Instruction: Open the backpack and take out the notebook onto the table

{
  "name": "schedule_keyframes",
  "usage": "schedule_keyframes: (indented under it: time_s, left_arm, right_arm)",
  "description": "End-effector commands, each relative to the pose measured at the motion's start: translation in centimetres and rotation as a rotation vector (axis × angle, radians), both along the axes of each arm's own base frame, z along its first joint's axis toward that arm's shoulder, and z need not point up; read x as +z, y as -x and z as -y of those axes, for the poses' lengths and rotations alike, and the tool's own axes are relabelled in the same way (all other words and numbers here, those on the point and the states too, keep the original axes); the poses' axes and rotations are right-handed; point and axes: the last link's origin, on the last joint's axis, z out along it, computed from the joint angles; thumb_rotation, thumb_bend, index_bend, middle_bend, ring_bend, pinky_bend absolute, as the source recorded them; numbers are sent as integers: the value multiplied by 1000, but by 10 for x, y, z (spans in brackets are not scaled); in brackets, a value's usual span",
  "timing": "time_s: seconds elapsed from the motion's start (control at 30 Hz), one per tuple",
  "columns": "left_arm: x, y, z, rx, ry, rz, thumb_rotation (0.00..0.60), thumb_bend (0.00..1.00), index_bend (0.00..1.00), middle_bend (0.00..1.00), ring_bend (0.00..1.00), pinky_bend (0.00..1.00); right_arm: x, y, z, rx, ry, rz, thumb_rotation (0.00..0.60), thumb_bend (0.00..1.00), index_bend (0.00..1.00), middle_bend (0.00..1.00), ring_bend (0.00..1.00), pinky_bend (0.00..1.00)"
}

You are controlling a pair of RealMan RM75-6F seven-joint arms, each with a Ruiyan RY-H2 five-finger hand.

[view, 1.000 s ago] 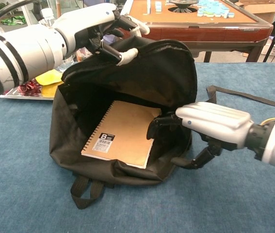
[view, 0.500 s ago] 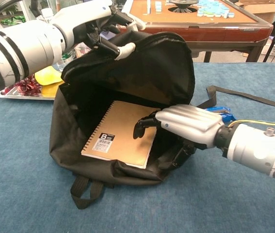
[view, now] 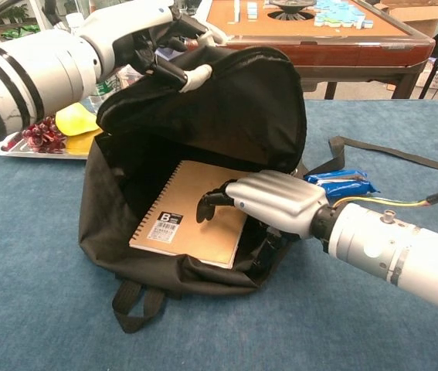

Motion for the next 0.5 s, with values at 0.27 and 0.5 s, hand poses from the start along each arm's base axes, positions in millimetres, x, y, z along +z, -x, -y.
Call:
schedule_keyframes:
  time_s: [0.27,0.5]
  left_arm:
    - [-1,1,1,4,9,-2,600,514,532,135,29,47]
    - [0,2,0,9,6,2,600,514,532,135,30,47]
  right_arm:
    - [-7,0,-1,10,-1,-17,600,141,293,293,209,298]
    - [-12,1,1,31,17,-38,600,141,293,267,189,298]
